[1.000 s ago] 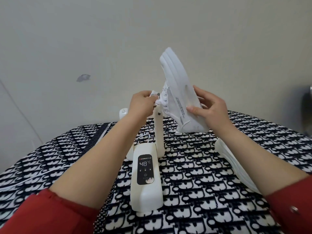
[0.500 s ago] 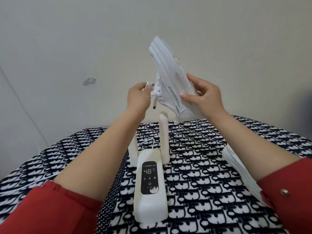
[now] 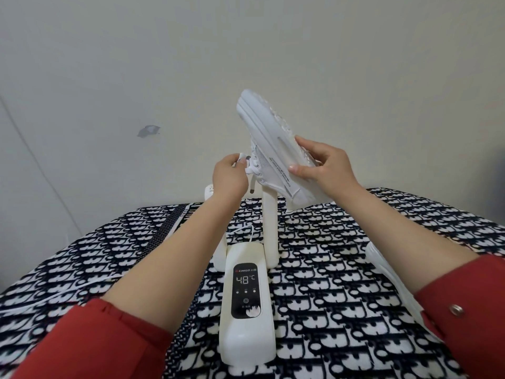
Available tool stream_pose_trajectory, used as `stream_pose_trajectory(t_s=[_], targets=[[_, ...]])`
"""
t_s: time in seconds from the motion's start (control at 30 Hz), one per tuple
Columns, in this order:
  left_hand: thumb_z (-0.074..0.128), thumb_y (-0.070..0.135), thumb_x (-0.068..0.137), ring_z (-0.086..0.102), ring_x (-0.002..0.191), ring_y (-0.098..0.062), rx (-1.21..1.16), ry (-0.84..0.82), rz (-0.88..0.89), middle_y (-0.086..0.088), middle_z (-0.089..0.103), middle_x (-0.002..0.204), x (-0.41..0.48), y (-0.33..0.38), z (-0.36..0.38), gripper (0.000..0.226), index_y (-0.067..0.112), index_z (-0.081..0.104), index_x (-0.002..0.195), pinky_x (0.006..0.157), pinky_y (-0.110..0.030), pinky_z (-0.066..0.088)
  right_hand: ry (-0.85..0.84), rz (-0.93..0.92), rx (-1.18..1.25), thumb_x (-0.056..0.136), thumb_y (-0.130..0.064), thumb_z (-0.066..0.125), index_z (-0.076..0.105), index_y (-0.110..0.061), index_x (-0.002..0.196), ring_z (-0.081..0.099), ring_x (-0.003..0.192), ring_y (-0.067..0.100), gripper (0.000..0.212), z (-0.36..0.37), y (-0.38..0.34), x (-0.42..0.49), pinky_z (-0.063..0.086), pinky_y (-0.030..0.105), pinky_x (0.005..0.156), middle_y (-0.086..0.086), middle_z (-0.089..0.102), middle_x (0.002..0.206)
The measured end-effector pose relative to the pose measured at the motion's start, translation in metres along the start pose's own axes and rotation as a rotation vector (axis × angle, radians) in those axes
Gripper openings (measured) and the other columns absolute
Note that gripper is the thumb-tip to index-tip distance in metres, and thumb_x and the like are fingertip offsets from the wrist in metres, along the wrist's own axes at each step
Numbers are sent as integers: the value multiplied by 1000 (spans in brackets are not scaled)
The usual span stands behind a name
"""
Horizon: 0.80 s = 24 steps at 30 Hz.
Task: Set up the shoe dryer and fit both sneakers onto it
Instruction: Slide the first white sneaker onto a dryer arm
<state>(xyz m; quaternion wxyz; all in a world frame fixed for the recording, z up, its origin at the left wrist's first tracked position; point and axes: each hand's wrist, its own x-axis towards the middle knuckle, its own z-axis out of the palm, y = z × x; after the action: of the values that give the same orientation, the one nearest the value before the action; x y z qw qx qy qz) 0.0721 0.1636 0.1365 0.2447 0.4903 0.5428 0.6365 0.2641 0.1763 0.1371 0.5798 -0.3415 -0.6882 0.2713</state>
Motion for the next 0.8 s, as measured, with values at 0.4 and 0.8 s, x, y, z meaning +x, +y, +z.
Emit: stream_pose_trajectory(t_s=[0.4,0.8], targets=[[45,25,101,60,98,-17,83,46,3,-3,66,118,1,-12,2,30,15,63,122,58,-17,35,-29,-10,-51,68,-10,86,59,-13,131,57,119,5,69,5,11,1,41,22,106,-9,60,125],[44,25,101,56,83,-21,201,22,-52,-3,67,104,2,-13,0,28,19,64,119,51,-21,35,-74,65,-34,70,-9,84,58,-13,133,61,105,-4,68,4,17,-1,45,18,99,-7,62,124]])
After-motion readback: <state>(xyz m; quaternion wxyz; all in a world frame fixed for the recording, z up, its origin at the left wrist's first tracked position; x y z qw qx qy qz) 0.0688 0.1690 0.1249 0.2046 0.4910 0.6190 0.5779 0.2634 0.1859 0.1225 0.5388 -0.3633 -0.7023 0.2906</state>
